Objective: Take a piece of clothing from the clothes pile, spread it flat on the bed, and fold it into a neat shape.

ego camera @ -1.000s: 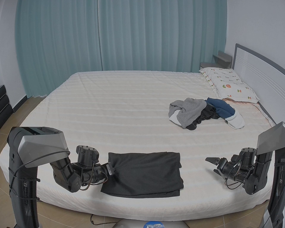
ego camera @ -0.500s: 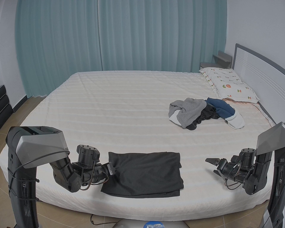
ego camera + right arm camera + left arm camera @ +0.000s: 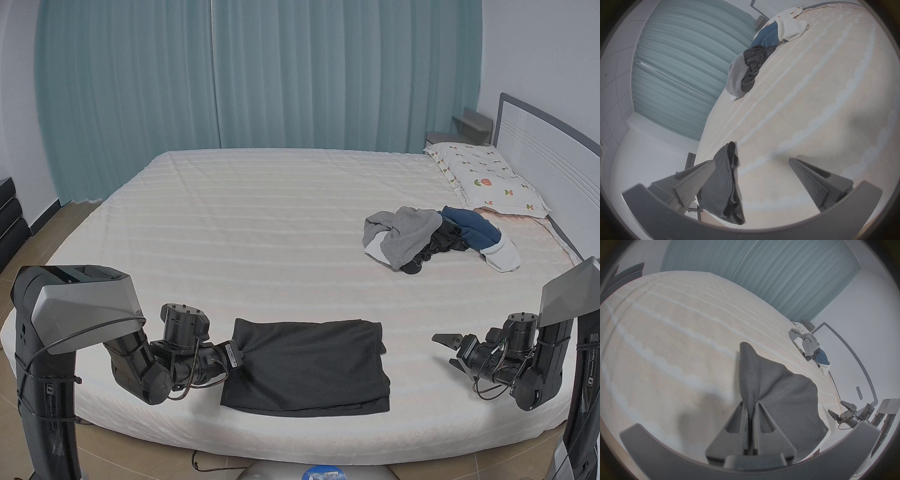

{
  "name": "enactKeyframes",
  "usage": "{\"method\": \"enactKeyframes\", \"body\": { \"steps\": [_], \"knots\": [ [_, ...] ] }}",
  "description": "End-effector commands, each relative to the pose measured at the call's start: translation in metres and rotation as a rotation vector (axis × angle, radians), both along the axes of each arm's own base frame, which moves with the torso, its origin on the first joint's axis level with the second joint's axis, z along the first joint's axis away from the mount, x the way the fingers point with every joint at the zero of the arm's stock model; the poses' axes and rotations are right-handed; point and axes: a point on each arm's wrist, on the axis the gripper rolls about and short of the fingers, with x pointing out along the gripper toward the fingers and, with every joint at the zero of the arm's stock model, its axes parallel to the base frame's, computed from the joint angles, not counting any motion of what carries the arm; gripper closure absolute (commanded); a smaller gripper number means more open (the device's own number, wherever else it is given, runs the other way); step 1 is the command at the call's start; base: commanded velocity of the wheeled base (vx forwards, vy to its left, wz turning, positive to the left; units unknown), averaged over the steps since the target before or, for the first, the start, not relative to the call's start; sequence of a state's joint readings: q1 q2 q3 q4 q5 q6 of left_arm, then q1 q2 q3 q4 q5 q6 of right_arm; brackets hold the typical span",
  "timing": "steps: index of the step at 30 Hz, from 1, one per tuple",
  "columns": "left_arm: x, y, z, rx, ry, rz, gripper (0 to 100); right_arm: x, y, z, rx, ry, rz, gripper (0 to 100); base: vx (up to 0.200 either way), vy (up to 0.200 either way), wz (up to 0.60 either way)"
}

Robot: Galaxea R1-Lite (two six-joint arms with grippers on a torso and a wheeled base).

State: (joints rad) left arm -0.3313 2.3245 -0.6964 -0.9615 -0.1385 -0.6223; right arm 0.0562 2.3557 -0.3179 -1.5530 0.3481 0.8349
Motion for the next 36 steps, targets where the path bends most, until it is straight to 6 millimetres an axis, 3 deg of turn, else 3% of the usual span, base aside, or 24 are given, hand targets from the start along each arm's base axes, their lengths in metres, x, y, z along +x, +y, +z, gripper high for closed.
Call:
{"method": "enactKeyframes", "body": {
  "steps": [1,36],
  "knots": [
    [-0.0003,0.0012,-0.0002,0.001,0.002,0.004,100,0.0003,0.0002,0.0002,0.0,-0.006,0.001,0,0.0,0.2,0.0],
    [-0.0008,0.0005,-0.0022,0.027,0.0,0.022,100,-0.0004,0.0015,0.0017,0.0,-0.009,0.005,0,0.0,0.2,0.0]
  ]
}}
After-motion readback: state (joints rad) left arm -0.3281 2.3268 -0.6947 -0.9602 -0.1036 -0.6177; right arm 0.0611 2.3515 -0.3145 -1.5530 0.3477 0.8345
